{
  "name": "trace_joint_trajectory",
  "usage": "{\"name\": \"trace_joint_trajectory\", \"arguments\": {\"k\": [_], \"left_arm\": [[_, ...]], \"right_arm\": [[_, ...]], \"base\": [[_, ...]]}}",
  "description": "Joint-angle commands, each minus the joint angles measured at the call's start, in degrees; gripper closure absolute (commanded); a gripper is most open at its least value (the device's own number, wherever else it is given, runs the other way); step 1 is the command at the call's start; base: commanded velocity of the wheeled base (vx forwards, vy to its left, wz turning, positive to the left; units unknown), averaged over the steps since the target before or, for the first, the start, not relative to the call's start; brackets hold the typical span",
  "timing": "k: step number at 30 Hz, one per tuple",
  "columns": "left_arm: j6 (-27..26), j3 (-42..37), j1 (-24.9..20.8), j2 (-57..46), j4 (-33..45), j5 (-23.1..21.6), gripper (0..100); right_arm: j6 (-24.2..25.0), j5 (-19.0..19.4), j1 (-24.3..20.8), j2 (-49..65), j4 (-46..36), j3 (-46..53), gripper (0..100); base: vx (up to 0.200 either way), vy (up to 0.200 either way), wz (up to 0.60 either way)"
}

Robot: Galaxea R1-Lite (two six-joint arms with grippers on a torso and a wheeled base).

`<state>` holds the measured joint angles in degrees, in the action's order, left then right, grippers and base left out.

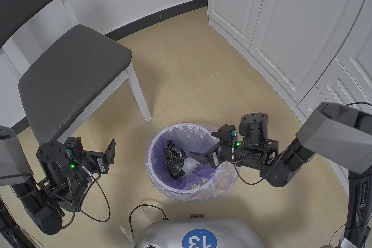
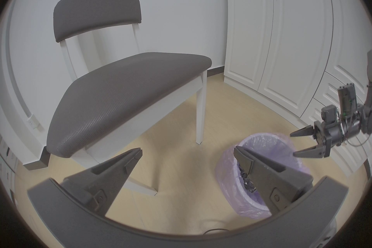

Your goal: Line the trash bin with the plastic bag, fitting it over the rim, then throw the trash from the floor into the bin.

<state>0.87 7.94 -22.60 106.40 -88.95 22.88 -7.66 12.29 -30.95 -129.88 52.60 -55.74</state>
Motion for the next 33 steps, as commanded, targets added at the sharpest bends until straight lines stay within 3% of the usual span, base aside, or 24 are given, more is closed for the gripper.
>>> {"name": "trace_joint_trajectory", "arguments": {"k": [1,3,7,15,30,31,33], "left_arm": [[0.2,-0.1,-0.5,1.7,-1.0,0.1,0],[0.2,-0.2,-0.5,1.7,-1.0,0.1,0],[0.2,-0.3,-0.5,1.7,-1.0,0.1,0],[0.2,-0.3,-0.5,1.6,-1.0,0.1,0],[0.3,-0.2,-0.4,1.5,-1.0,0.0,0],[0.4,-0.2,-0.4,1.5,-1.0,0.0,0],[0.4,-0.2,-0.4,1.8,-1.0,0.0,0]], "right_arm": [[-14.6,6.1,8.4,6.8,-4.8,8.3,0],[-22.2,7.7,9.6,6.7,-5.8,10.4,0],[-26.7,7.8,9.2,6.1,-12.8,10.0,0],[-27.2,7.8,7.9,-3.6,-13.8,2.9,0],[-27.5,7.8,7.2,-9.1,-19.6,-4.2,0],[-27.5,7.8,7.2,-9.1,-19.5,-4.1,100],[-27.6,7.8,7.2,-9.1,-19.5,-4.2,100]], "base": [[0.000,0.000,0.00],[0.000,0.000,0.00],[0.000,0.000,0.00],[0.000,0.000,0.00],[0.000,0.000,0.00],[0.000,0.000,0.00],[0.000,0.000,0.00]]}}
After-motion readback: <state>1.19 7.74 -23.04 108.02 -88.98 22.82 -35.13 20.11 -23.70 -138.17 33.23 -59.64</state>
